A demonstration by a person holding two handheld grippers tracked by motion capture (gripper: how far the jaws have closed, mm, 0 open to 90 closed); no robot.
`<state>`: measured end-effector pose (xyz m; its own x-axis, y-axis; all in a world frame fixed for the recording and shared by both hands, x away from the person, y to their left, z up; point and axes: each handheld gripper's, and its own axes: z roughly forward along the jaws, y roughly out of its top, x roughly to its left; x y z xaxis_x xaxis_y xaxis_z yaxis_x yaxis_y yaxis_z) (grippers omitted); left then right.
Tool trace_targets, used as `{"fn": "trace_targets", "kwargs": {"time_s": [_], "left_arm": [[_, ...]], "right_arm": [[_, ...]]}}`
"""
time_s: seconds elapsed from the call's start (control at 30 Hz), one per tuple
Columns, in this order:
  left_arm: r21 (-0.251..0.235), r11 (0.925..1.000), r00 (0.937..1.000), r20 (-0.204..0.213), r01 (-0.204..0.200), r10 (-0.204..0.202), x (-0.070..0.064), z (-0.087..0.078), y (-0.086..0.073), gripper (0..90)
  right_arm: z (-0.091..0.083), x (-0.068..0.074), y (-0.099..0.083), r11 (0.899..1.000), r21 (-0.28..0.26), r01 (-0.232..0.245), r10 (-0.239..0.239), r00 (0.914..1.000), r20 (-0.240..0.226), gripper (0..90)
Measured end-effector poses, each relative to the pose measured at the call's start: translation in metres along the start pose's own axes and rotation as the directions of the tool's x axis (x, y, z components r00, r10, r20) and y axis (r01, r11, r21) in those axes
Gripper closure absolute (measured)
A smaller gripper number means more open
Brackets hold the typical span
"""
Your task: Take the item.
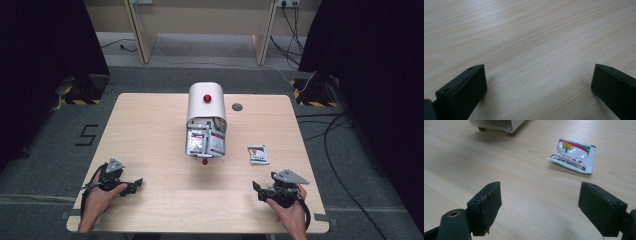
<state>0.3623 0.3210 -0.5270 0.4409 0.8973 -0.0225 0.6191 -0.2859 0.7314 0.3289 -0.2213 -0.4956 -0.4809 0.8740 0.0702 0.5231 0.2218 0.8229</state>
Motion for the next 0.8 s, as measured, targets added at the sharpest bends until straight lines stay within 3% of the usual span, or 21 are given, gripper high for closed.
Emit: {"fn": "trace_targets", "kwargs": {"time_s": [0.8], "left_arm": [[0.003, 1.0, 1.0, -0.001, -0.005, 0.005, 0.0, 0.0, 0.0, 0.0]], "right_arm": [[-0.006, 0.001, -0.023, 1.0, 0.025, -0.008, 0.007, 0.9998, 0.017, 19.5]]}}
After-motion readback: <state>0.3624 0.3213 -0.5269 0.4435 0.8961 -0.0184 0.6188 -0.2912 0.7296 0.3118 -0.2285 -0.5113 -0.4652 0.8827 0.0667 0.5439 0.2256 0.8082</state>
